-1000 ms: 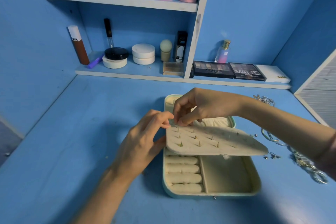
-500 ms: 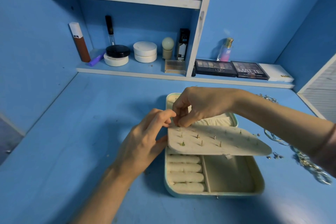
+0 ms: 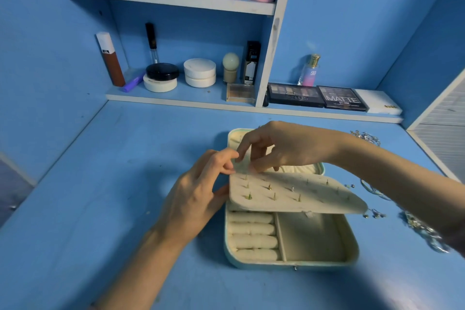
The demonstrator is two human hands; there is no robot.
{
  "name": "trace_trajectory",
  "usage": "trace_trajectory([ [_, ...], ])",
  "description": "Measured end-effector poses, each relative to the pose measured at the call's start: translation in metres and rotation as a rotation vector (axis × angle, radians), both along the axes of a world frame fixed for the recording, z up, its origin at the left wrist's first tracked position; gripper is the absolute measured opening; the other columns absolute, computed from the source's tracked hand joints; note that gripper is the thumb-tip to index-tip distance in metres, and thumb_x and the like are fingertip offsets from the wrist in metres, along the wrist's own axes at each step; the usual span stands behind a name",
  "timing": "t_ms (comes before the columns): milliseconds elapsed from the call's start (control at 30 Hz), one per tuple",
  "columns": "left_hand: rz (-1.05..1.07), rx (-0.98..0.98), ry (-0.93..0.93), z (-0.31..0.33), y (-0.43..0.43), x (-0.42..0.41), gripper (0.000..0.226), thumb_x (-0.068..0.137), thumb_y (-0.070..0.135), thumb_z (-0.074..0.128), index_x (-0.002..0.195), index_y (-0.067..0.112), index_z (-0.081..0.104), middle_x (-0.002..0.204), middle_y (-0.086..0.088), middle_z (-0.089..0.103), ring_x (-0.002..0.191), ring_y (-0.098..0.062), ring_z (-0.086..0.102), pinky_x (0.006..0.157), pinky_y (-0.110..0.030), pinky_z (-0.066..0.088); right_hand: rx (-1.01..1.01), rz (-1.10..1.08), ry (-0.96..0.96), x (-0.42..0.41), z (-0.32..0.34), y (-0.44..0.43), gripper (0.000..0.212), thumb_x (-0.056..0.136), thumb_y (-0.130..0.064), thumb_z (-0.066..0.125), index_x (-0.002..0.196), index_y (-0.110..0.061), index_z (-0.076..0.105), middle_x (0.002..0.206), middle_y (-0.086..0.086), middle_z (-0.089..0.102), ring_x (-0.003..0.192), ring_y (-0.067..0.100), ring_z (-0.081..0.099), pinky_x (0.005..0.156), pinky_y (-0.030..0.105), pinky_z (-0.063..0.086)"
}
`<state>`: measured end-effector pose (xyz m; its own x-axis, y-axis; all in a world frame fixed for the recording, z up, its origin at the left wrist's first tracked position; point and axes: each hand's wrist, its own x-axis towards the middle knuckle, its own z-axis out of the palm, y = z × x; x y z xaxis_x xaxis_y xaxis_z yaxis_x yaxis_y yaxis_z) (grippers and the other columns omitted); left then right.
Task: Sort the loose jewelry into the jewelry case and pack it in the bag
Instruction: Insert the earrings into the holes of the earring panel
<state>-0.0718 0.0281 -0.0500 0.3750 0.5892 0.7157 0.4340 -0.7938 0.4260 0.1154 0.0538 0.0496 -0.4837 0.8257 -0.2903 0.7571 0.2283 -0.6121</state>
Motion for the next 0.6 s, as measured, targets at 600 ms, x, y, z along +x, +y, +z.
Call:
trace_trajectory([
  [600,0.088,-0.254,-0.215,0.015,0.011,0.011,0.042,0.061,0.014,0.088,0.092,0.022,0.061,0.079,0.004,0.064,0.070,-0.001,0.062,0.071,-0.010,0.049,-0.034,-0.376,0.280,0.101,0.000,-0.031,0.029,0.093,0.004,0.045,0.095,-0.010,0.070,0.081,0.010,0.070,0.071,0.015,0.062,0.059,0.023,0.048],
])
